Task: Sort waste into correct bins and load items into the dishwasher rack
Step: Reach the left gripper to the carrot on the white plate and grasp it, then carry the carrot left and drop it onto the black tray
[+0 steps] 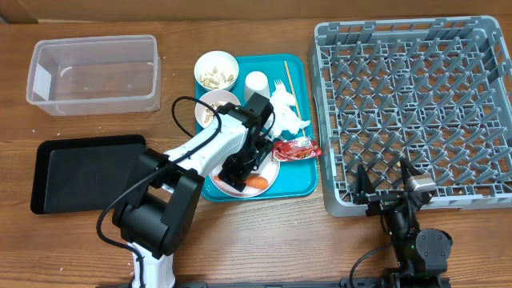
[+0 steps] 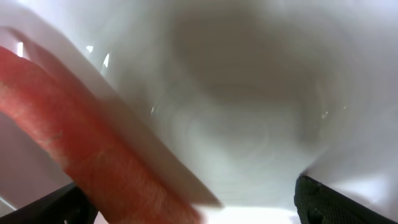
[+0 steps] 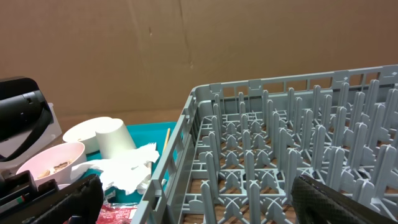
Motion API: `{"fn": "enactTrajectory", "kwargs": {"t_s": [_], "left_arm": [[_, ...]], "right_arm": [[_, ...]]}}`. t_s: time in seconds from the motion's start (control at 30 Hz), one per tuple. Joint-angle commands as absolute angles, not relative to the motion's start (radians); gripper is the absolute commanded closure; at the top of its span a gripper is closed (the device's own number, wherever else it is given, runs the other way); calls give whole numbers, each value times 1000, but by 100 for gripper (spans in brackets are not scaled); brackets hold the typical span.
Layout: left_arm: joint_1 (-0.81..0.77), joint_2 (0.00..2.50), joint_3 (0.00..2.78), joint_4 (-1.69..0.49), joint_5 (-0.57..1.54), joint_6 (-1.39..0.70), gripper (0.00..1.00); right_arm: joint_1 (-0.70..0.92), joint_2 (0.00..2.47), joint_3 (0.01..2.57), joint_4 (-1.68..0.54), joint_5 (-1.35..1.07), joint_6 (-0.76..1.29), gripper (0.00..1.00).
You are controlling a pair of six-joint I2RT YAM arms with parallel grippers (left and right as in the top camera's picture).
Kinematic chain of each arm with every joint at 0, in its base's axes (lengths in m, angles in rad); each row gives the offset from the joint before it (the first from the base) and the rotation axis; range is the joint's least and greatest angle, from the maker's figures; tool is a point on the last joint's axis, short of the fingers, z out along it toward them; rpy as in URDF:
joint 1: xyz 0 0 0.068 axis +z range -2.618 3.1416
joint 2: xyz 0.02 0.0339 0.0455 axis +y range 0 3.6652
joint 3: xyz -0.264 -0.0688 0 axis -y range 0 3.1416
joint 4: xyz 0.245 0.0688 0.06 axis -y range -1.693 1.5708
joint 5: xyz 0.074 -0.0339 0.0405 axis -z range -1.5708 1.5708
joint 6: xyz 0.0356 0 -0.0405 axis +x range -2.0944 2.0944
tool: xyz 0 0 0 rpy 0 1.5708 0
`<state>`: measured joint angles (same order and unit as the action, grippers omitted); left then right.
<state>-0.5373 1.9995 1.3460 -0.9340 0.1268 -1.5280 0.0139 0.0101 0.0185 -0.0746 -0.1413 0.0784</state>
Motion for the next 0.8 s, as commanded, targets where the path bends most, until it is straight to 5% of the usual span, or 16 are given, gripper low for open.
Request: {"fn": "enactTrajectory", "kwargs": {"t_s": [0.0,0.1,0.27,0.43,0.77], "left_arm": [[-544,2037,1341,-950,70,-1526,3],[-544,2037,1341,-953,70,-1514,42],[-544,2037,1341,-973,71,-1514,51],[-544,2037,1341,-970,70,-1480,91],[-489,1964,1475,-1009,70,-1100,96]], "right_arm": [[18,3,8,-70,-131,83,0],[18,3,8,-70,-131,83,0],[18,3,8,-70,-131,83,0],[18,3,8,-70,-131,83,0],[18,3,8,-70,-131,83,0]]}}
